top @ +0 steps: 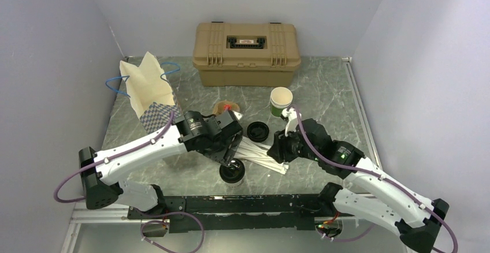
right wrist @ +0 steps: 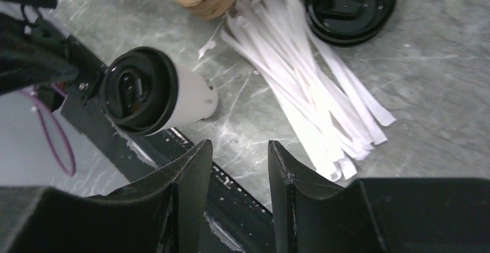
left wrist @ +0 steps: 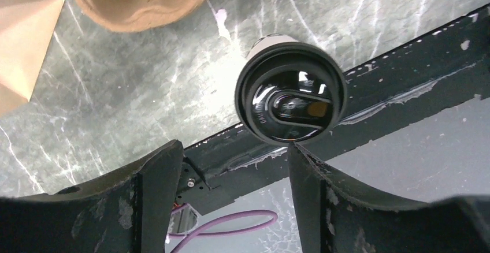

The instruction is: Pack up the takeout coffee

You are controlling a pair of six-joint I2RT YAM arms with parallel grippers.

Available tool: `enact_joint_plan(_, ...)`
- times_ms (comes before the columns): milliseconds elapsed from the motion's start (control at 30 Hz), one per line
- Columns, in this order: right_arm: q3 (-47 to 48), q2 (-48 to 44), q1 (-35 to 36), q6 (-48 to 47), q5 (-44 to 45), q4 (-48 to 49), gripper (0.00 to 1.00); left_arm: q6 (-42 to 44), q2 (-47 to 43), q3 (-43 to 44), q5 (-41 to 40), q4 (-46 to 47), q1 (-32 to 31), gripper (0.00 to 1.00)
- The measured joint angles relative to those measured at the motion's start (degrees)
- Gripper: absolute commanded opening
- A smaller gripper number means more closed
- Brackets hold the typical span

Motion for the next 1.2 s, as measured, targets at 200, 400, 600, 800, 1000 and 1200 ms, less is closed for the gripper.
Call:
enact_joint_plan(200, 0.50, 3.26, 7.58, 0.28, -0.24, 0.98, 0.42, -0.96, -5.68, -7.78, 1.90, 3.19, 3.04, 0.68)
enact_joint_plan(400, 3.37, 10.05, 16.00, 1.25, 3.52, 1.29, 0.43, -1.20, -11.93, -12.20, 4.76, 7.28, 5.09, 0.65)
enact_joint_plan(600, 7.50, 14.67, 17.16, 2.21, 5.49, 1.99, 0.42, -1.25, -16.70, -17.88, 8.90, 12.09, 8.85, 0.59)
enact_joint_plan(800, 11.08, 19.41, 17.64, 2.47, 6.38, 2.23, 0.39, -1.49, -19.39, -22.16, 13.29, 17.14, 12.07, 0.56)
enact_joint_plan(1000, 13.57, 24.02, 18.34, 2.78, 6.54, 2.01, 0.37, -2.75, -19.45, -25.99, 17.59, 21.44, 12.31, 0.54)
enact_joint_plan(1200, 14.14, 26.01, 19.23, 2.86, 6.56, 1.88, 0.35, -3.13, -19.43, -27.98, 18.97, 23.39, 12.41, 0.52)
